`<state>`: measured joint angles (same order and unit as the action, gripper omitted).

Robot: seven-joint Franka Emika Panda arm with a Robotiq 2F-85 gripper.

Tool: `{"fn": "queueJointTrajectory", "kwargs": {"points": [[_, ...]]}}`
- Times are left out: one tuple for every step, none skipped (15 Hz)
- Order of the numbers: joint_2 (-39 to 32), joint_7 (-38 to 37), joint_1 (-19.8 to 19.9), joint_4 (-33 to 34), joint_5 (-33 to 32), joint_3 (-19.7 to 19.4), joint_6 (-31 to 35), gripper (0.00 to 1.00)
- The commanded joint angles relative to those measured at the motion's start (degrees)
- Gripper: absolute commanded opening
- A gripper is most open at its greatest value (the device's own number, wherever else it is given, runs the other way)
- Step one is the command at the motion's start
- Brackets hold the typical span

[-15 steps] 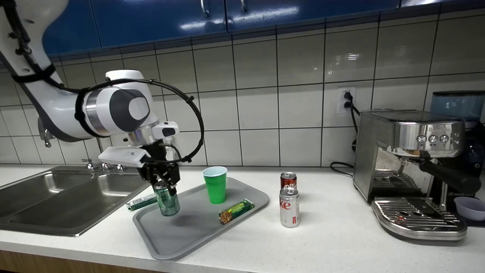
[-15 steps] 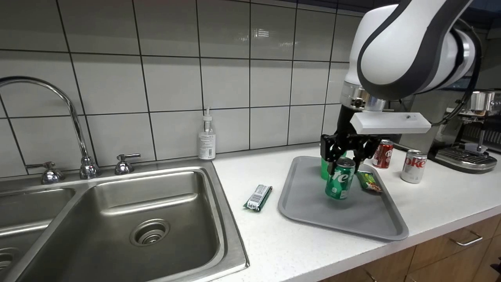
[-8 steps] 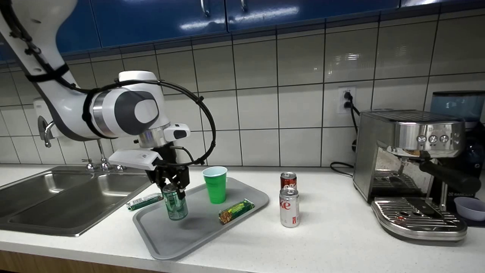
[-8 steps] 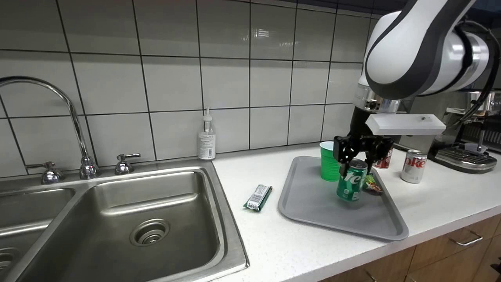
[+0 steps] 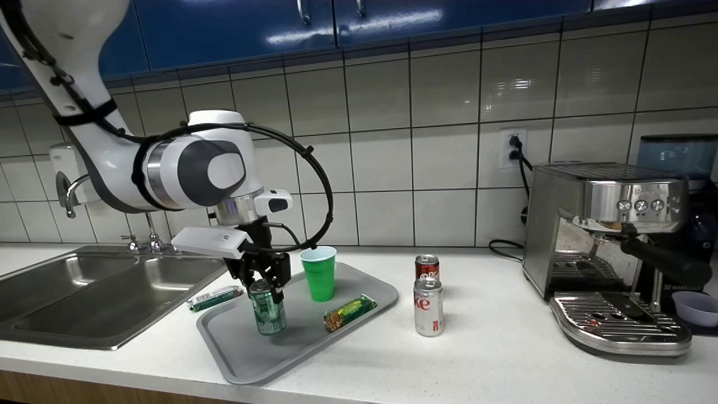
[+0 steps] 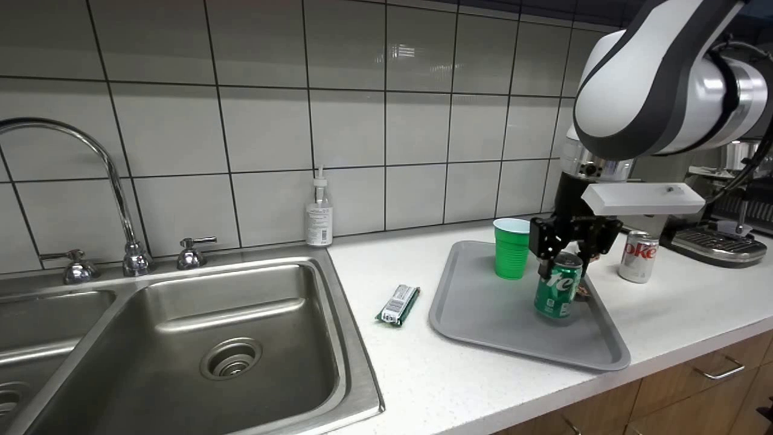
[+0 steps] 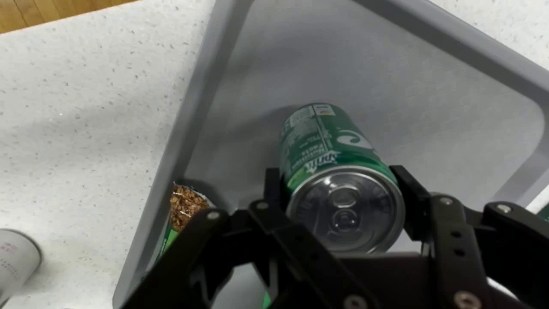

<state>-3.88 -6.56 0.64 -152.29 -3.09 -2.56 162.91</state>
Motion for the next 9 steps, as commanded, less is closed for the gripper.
{"fn": "queueJointTrajectory", "kwargs": {"points": [[0.12,2.83,0.91,-0.20,0.92,-0.24,-0.09,0.38],[-0.06,2.92,0.95,-0.25,0.79,-0.39,-0.11,0.38],[-0.20,3.00,0.97,-0.29,0.78,-0.48,-0.14,0.38],[-0.34,3.04,1.00,-0.34,0.73,-0.55,-0.14,0.38],[-0.41,3.06,1.02,-0.37,0.70,-0.59,-0.18,0.38],[-0.48,3.05,1.05,-0.41,0.66,-0.64,-0.17,0.38],[-0.50,3.04,1.05,-0.45,0.64,-0.68,-0.19,0.38],[-0.52,2.99,1.06,-0.51,0.55,-0.76,-0.18,0.38],[-0.52,2.95,1.06,-0.56,0.48,-0.84,-0.17,0.38]]}}
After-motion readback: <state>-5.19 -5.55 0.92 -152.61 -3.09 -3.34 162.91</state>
